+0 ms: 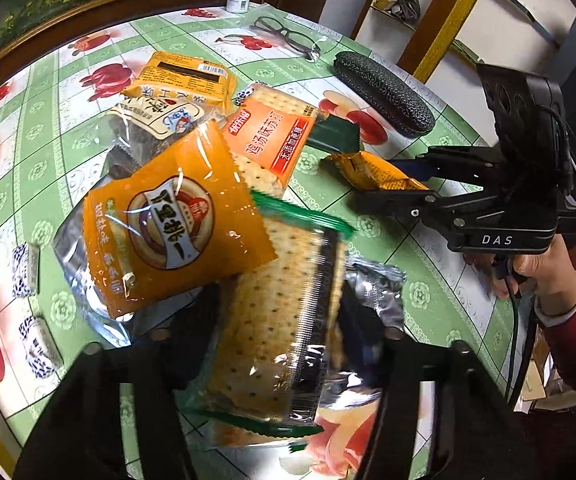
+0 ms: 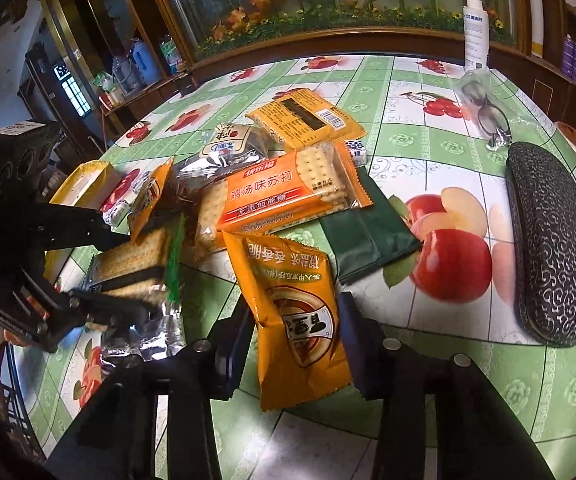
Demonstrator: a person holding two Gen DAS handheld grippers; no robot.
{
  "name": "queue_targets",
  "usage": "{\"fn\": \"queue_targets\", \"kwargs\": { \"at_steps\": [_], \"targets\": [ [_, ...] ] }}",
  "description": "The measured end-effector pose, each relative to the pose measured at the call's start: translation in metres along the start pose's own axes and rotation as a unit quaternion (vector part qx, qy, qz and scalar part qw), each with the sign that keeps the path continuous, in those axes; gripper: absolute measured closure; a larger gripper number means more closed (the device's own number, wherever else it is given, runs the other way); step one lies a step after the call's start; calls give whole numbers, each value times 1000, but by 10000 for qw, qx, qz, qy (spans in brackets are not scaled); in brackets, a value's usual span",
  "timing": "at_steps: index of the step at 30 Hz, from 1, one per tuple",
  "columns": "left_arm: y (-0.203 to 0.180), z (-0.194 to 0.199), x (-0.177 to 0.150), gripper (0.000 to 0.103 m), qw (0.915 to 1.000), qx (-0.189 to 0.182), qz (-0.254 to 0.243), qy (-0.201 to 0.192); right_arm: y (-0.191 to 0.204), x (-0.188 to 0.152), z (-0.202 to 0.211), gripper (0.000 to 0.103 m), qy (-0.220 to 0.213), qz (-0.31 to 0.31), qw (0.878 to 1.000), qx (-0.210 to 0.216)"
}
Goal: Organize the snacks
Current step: 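Close the left tool on the green-topped cracker pack while the right tool grasps the orange snack bag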
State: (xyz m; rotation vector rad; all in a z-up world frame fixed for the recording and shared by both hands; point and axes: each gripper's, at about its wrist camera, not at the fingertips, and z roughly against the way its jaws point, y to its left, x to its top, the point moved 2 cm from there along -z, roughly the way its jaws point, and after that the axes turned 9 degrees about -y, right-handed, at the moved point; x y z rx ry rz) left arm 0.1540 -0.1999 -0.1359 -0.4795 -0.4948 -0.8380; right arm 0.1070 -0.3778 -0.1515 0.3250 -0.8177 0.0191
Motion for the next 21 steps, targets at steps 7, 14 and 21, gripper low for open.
{"fn": "queue_targets", "kwargs": {
  "at_steps": [7,14,21],
  "targets": [
    [-5,8,-11,58,9997,218,-3,-98,1,-2,5,63,-71,-135,9999,18],
    [11,27,-32,58,9980,213,490,-331,4,-6,15,64,-204,-336,9991,157],
    [14,71,-60,58,9924,449,857,-766,12,-10,30,64,-379,-486,9977,284]
  ]
}}
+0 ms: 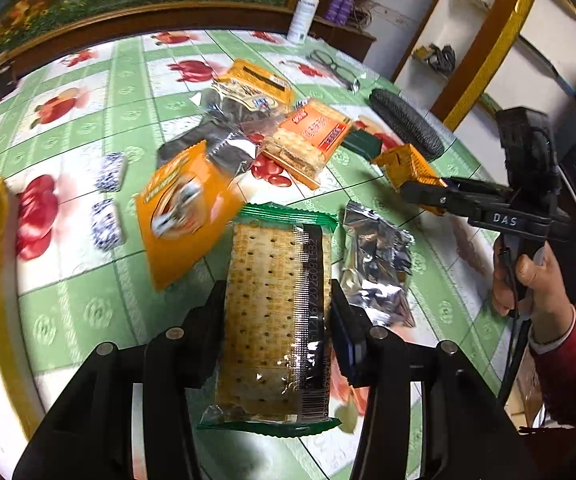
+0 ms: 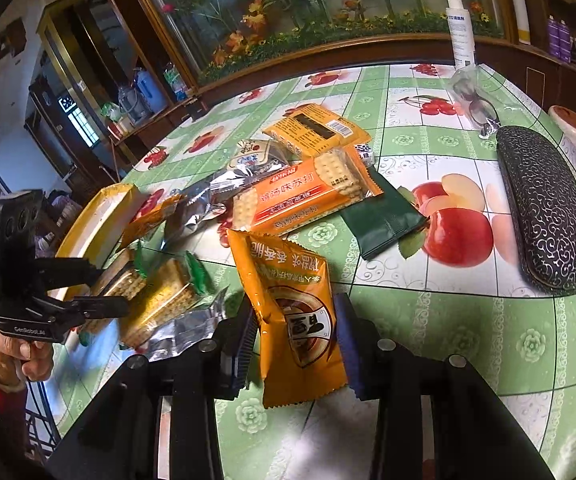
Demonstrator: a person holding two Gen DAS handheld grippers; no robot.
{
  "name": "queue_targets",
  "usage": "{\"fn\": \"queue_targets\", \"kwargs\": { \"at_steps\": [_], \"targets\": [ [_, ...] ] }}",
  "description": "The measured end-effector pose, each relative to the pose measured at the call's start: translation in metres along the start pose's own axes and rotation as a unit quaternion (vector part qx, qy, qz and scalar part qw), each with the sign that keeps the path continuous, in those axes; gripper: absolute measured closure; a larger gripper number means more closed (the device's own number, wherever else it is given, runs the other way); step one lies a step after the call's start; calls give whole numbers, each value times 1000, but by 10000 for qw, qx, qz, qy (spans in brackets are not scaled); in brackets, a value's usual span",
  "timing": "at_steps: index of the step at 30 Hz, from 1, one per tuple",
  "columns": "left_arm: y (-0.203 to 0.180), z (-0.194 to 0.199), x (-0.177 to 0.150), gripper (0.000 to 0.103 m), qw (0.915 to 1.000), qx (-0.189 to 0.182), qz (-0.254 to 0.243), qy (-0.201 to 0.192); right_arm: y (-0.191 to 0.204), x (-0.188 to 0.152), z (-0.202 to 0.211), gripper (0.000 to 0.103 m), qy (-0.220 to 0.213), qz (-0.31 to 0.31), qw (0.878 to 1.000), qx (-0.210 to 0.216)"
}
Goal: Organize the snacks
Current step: 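Close the left tool on the green-topped cracker pack while the right tool grasps the orange snack bag, then release the cracker pack into the yellow tray while the right tool drops the orange bag there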
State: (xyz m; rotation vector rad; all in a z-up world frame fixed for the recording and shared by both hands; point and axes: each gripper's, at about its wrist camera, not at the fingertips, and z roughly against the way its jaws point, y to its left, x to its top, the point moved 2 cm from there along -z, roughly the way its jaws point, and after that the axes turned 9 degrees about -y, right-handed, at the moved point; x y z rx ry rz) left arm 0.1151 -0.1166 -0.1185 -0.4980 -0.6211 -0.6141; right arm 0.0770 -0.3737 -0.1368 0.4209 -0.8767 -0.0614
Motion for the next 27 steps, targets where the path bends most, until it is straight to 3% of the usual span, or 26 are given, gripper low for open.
{"fn": "queue_targets", "kwargs": {
  "at_steps": [7,15,20,27],
  "targets": [
    [6,39,-16,58,9970,51,606,-475,26,-7,15,64,-134,109,9997,156],
    [9,65,-27,58,9922,387,834,-838,63,-8,27,64,-216,381,9985,323],
    [12,83,-28,58,9860,841,892,-1133,88,-9,32,64,-255,529,9969,526],
    [32,125,-41,58,9665,1572,1212,-1627,134,-9,26,64,-227,795,9922,936]
  ]
}}
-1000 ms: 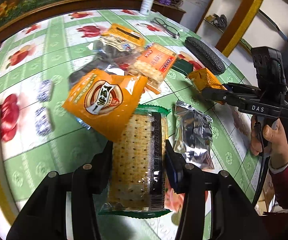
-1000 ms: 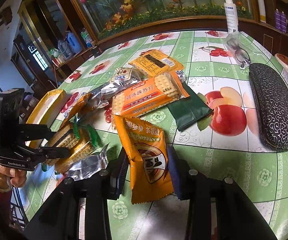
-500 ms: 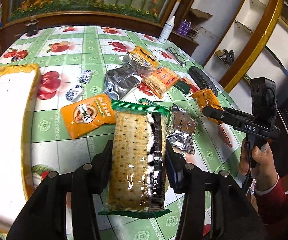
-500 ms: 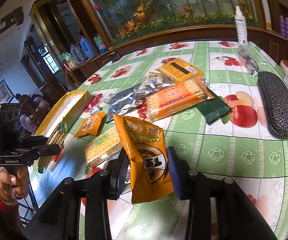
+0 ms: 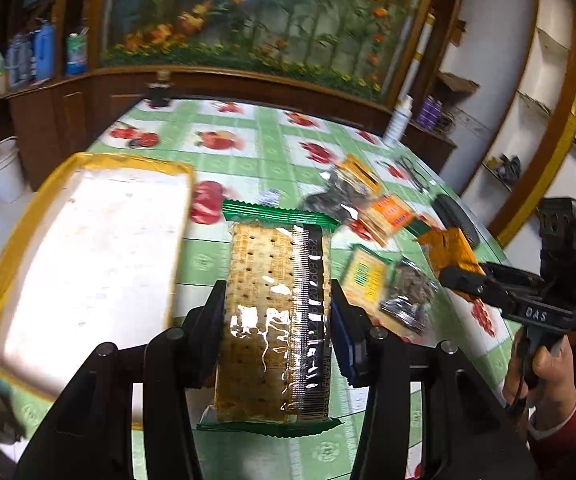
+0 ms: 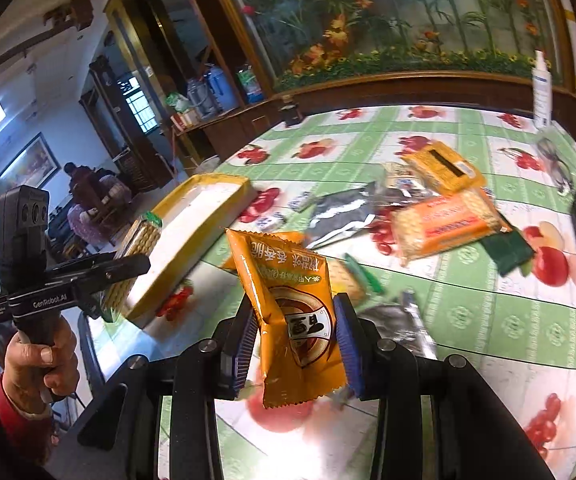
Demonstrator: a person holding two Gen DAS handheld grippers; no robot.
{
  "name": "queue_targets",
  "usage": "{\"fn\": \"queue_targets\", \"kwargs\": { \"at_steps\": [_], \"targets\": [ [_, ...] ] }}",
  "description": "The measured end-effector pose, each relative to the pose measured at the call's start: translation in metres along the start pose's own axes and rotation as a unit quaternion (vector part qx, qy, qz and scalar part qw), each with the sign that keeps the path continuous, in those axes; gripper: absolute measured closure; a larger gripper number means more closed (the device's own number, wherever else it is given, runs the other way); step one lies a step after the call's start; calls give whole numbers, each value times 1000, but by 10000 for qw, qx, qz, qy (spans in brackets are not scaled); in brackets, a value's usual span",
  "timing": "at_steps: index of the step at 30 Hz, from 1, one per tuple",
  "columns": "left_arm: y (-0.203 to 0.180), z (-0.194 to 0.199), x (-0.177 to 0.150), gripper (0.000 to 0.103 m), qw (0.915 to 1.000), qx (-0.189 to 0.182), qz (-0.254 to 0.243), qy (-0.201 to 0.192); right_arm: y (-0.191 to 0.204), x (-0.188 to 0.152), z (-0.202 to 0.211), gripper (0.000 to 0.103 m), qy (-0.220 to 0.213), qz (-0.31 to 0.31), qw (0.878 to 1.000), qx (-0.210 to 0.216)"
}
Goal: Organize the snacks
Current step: 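Release the cracker pack into the yellow tray while the right tool drops the orange bag there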
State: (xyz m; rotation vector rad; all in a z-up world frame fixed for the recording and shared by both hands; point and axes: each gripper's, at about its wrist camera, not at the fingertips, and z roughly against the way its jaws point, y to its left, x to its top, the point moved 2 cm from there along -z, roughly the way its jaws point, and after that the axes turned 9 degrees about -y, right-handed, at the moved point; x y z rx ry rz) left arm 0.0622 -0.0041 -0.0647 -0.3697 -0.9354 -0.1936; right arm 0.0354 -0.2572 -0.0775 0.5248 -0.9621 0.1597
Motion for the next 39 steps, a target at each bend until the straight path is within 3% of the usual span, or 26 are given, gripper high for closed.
{"fn": "queue_targets", "kwargs": {
  "at_steps": [5,12,22,27,39],
  "targets": [
    [39,19,0,58,9969,709,218,-258,40,5,-25,64,87,226,9991,362],
    [78,34,-7,58,9898,1282,494,-381,92,16,-69,65,225,437,9950,866],
    [117,29,-15,57,9836,1628,722,-286,158,23,-137,65,471,627,9875,1365],
    [132,23,-17,57,9797,1834,777,-214,184,22,-177,65,578,709,9869,1332],
    [160,3,-24,57,9754,1955,1016,79,193,7,-232,65,972,830,9858,1088]
  ]
}}
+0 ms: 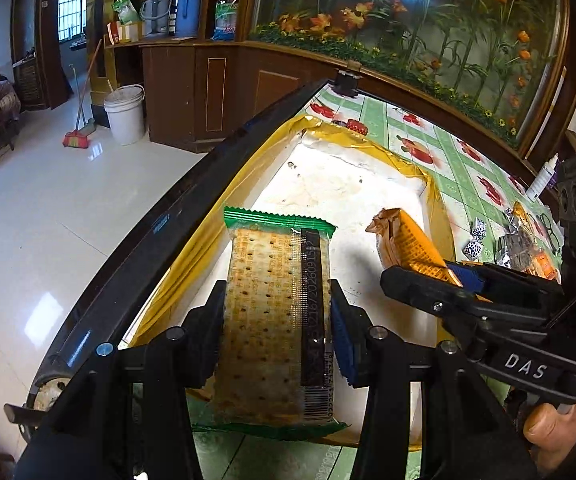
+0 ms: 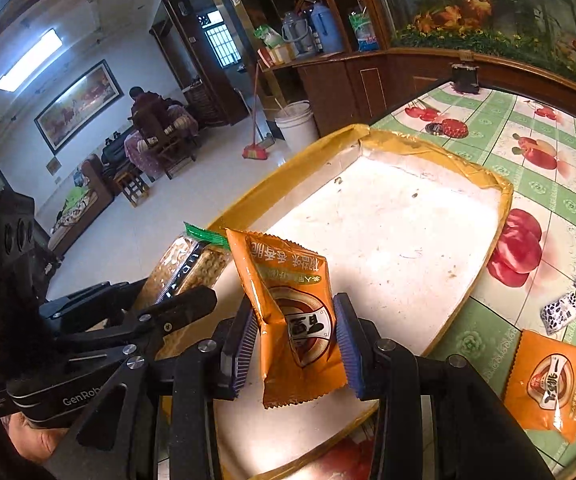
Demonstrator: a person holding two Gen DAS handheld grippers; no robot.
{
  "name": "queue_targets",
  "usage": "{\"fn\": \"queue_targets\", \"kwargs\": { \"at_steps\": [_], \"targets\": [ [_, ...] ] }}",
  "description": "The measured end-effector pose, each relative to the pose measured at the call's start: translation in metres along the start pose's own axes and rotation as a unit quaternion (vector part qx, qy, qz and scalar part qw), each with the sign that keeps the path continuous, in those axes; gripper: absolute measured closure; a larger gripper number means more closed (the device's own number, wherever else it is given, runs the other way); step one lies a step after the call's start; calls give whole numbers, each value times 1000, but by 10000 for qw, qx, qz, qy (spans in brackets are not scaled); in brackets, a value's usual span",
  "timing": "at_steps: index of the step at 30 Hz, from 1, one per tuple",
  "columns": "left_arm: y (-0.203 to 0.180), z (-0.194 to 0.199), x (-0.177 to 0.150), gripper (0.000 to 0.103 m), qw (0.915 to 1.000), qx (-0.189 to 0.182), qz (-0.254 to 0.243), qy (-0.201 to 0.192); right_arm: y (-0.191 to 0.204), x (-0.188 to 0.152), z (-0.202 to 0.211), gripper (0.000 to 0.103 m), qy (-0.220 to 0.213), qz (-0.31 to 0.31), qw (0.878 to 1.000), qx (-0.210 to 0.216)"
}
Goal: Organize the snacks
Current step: 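Release the cracker pack into the yellow tray while the right tool drops the orange bag there, then move the left tool to the yellow cracker pack while the right tool reaches the silver foil bag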
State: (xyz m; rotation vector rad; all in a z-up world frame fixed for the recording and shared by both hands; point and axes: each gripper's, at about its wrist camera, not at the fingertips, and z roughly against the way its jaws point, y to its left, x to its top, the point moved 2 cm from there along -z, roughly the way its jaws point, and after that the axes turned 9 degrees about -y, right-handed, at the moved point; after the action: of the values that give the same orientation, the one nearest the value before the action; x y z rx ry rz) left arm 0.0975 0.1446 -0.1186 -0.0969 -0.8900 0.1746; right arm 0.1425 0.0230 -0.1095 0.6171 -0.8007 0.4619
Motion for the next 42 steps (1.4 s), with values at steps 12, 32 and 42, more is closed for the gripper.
{"fn": "queue_targets", "kwargs": {
  "at_steps": [12,32,42],
  "targets": [
    [0,-2,-2,33,9996,223,-101,110,-5,-8,5,44,41,-157,9998,-142],
    [-156,26,-15,30,9830,-1406,-1178,17,-139,-99,235,23,-981,-997,9627,-2316],
    [-233,22,-44,30,9610,-1881,-2009,285,-162,-126,270,23,-997,-1259,9501,-2676]
  ]
}}
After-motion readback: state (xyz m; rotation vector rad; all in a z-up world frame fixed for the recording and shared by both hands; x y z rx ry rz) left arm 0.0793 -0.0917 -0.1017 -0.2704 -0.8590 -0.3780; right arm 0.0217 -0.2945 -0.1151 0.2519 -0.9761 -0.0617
